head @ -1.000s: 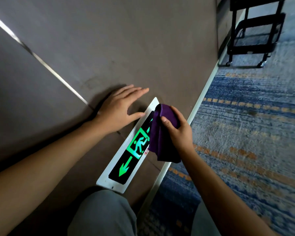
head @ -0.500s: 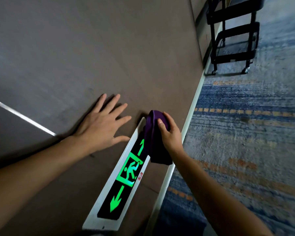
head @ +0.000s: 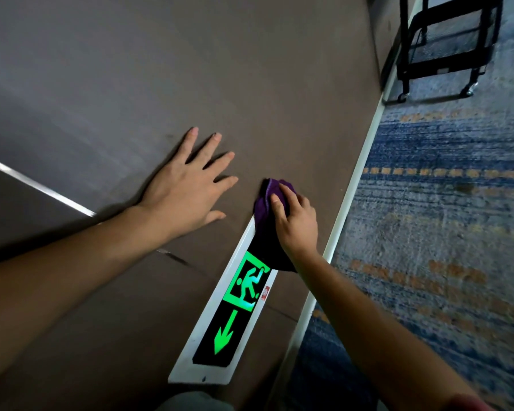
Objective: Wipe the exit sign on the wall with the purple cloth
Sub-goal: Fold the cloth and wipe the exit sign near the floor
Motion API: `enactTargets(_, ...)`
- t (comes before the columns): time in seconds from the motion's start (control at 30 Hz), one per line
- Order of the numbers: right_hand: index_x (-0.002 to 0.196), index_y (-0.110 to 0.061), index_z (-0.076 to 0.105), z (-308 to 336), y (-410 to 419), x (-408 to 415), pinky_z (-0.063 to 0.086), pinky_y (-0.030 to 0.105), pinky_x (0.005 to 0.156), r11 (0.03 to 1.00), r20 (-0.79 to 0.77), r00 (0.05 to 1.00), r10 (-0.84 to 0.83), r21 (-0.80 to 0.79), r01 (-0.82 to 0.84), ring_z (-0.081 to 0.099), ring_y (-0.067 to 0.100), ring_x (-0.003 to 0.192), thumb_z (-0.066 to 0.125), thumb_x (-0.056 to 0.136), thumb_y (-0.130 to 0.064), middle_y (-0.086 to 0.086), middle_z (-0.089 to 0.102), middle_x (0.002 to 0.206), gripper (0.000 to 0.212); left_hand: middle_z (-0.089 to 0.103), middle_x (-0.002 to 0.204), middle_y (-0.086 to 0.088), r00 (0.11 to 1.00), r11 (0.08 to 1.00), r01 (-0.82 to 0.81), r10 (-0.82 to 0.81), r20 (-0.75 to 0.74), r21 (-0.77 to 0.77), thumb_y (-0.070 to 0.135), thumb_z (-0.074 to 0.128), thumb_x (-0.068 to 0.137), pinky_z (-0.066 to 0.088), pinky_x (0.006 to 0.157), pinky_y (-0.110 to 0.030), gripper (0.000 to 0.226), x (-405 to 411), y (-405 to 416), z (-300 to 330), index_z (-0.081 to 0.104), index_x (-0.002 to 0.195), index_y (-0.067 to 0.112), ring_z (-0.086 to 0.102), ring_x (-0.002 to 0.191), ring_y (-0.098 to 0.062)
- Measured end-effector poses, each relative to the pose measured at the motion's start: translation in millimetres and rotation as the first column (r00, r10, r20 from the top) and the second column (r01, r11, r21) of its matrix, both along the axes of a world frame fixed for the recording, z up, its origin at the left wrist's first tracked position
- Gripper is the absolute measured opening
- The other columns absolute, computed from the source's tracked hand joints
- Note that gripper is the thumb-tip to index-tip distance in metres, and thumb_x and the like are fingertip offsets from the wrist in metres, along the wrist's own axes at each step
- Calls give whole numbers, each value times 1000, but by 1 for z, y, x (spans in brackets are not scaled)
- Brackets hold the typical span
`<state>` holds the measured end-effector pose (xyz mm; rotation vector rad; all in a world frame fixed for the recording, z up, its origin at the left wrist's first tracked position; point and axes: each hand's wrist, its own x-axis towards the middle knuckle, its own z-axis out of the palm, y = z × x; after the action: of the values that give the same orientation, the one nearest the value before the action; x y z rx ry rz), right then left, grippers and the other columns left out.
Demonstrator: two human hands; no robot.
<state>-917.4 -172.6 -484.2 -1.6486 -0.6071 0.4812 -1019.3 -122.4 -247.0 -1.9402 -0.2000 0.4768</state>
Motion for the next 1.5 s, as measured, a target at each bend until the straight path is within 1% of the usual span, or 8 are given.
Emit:
enactTargets(0.13, 154, -37, 39, 5, 4, -6, 33, 48, 116, 1000, 10, 1000, -2, -26, 2, 24, 29, 153, 32, 103, -65, 1, 25, 168, 59, 22, 170, -9, 1000, 1000, 7, -7, -19, 12, 75, 43, 90, 4, 122, -68, 78, 0, 1, 1, 36, 156, 34, 7, 158, -41)
enactTargets(0.3, 153, -34, 41, 6, 0, -14, 45, 46, 108, 999, 71, 997, -17, -39, 20, 36, 29, 144, 36, 103, -61, 3, 38, 162, 57, 19, 171, -10, 999, 1000, 3, -5, -52, -28, 67, 41, 96, 3, 122, -67, 72, -6, -3, -4, 34, 158, 30, 5, 158, -39)
enactTargets(0.7, 146, -36, 51, -3, -27, -48, 51, 36, 78, 992, 184, 982, 30, -129, -6, 56, 28, 120, 48, 101, -53, 3, 55, 140, 48, 11, 172, -10, 998, 999, -28, 26, -63, -37, 64, 34, 100, 1, 124, -64, 75, -14, -9, -6, 25, 161, 22, -1, 159, -38)
enactTargets(0.87, 140, -39, 57, -5, -35, -42, 56, 36, 81, 999, 128, 992, 19, -31, -15, 65, 23, 110, 58, 97, -50, -2, 61, 132, 44, 14, 172, -10, 999, 999, -23, 21, -47, -39, 63, 37, 99, 2, 124, -63, 74, -14, -10, -7, 28, 160, 23, 1, 159, -38)
enactTargets(1.03, 145, -47, 45, 9, -22, -22, 43, 27, 84, 984, -80, 987, -139, 102, 147, 65, 22, 110, 57, 98, -52, -2, 56, 132, 49, 15, 172, -9, 999, 998, -29, 27, -33, -56, 64, 40, 97, 2, 125, -62, 75, -15, -9, -9, 32, 159, 22, 1, 158, -39)
enactTargets(1.13, 147, -49, 43, 14, -8, -15, 46, 29, 85, 992, -49, 993, -110, 61, 112, 62, 21, 117, 52, 100, -56, -3, 52, 141, 49, 14, 172, -9, 999, 998, -20, 19, -34, -52, 64, 39, 97, 3, 125, -62, 76, -15, -8, -10, 31, 159, 22, 0, 158, -39)
enactTargets(1.3, 145, -46, 50, 11, -4, -20, 56, 37, 89, 998, 30, 997, -66, 12, 66, 62, 19, 118, 47, 97, -66, -4, 52, 139, 52, 18, 171, -9, 1000, 999, 4, -5, -25, -52, 64, 41, 96, 3, 125, -62, 76, -16, -6, -11, 34, 158, 21, 3, 158, -39)
enactTargets(1.5, 140, -43, 55, 12, -8, -37, 56, 39, 86, 997, 63, 995, -75, 40, 72, 62, 22, 119, 53, 97, -60, -4, 51, 142, 47, 24, 169, -10, 1000, 999, 24, -25, -17, -48, 64, 44, 94, 5, 124, -62, 75, -17, -4, -12, 39, 156, 20, 8, 158, -40)
